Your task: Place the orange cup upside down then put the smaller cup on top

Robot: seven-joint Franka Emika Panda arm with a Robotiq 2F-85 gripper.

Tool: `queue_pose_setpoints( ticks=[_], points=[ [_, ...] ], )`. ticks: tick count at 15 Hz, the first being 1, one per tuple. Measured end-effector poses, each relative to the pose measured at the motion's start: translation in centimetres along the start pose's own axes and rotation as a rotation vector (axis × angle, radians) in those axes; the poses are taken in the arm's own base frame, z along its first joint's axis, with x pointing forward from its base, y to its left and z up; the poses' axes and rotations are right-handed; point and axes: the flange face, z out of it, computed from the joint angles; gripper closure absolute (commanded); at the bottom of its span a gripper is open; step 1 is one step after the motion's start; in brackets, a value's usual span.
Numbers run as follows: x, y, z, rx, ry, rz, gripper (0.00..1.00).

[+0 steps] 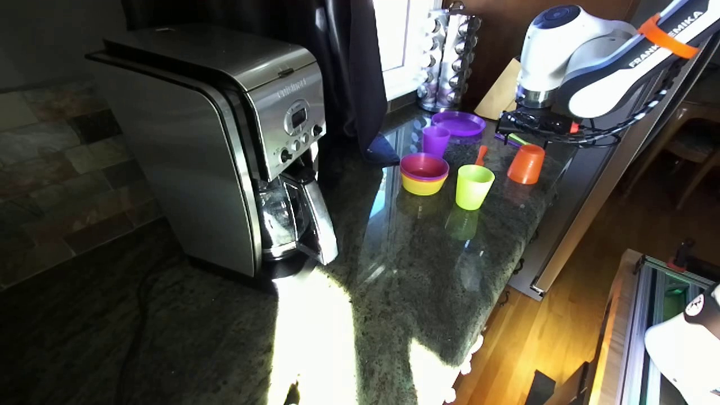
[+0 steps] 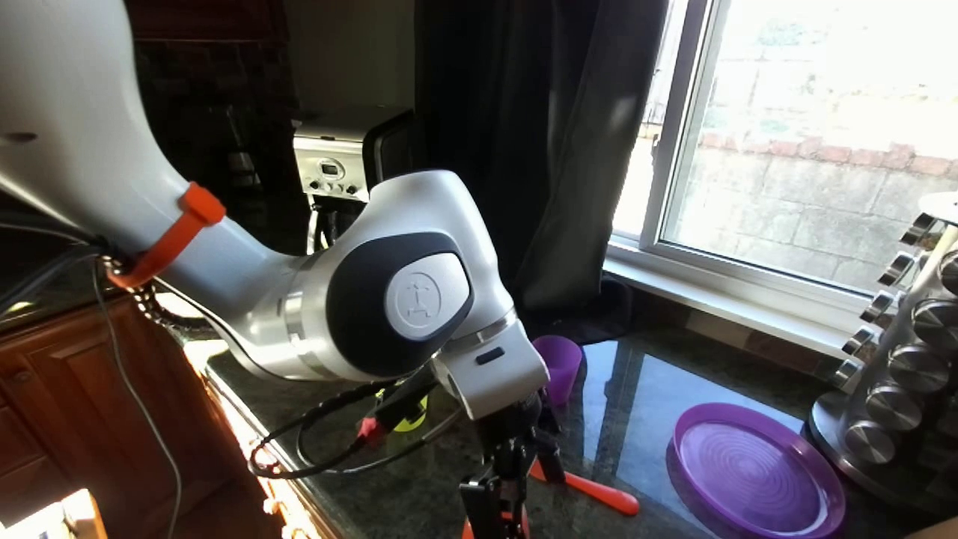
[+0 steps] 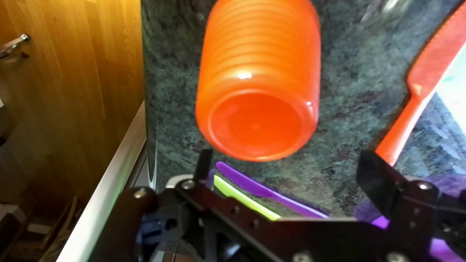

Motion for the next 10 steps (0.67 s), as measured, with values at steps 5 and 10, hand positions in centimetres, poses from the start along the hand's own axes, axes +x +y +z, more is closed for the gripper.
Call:
queue_pose_setpoints(
  ticks=[5, 10],
  points=[
    [2.2, 0.5, -2.4, 0.099, -0.126, -0.073, 0.00],
    [3.5, -0.7, -5.5, 0.170, -0.290, -0.217, 0.00]
  ],
)
